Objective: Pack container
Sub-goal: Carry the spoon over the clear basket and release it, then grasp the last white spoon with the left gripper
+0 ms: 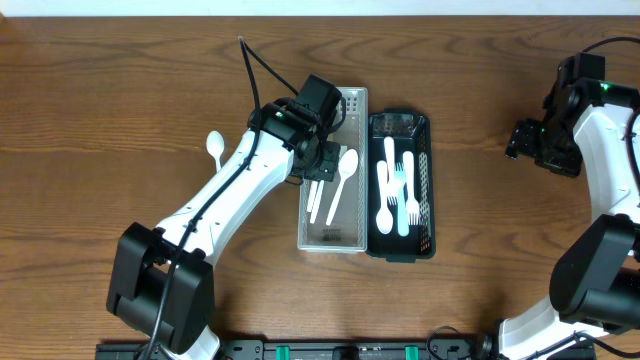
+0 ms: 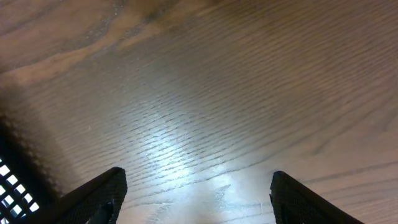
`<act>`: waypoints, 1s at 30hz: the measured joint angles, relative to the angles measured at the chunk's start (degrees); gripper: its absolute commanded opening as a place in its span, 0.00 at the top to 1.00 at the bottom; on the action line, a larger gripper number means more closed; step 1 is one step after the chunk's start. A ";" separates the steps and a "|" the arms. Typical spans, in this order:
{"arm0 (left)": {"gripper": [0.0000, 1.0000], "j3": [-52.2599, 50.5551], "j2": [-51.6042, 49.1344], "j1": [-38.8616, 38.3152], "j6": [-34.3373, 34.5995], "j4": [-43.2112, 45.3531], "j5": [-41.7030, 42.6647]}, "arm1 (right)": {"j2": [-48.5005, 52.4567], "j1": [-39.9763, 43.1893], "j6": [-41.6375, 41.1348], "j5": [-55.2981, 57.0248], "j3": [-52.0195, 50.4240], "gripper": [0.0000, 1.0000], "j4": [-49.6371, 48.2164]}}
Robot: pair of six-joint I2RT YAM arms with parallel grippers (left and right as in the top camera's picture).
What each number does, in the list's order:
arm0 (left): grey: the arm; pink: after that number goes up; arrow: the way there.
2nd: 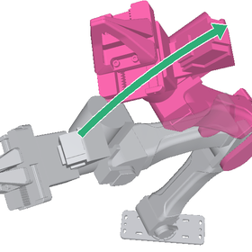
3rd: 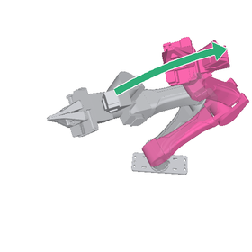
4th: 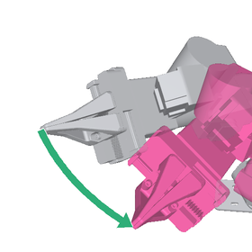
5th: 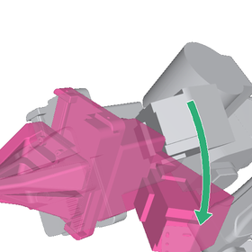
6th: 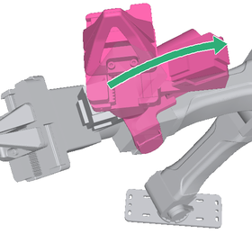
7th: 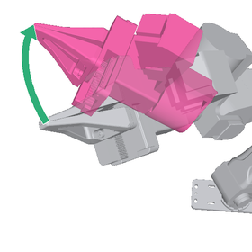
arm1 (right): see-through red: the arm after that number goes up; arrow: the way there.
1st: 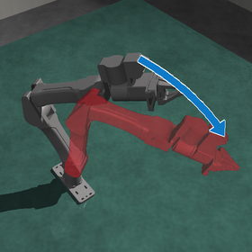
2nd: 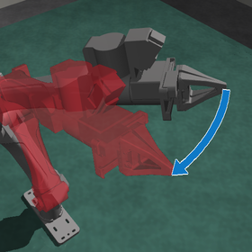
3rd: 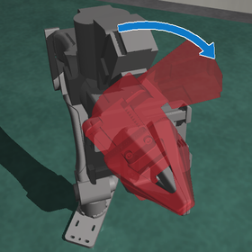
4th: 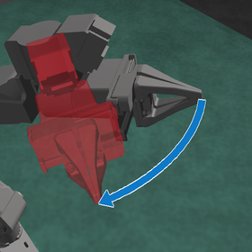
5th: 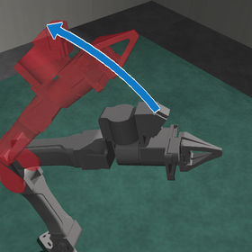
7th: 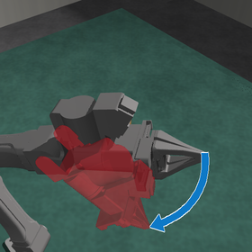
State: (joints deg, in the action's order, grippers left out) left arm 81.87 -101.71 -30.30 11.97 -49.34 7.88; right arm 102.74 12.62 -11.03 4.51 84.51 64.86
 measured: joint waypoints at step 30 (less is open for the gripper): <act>0.48 6.12 1.62 4.00 -1.70 -3.37 -7.69 | 0.00 0.00 0.00 0.00 0.00 0.23 0.07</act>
State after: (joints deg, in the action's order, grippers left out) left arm 87.99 -100.09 -26.30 10.26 -52.71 0.19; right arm 102.74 12.62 -11.03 4.51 84.51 64.93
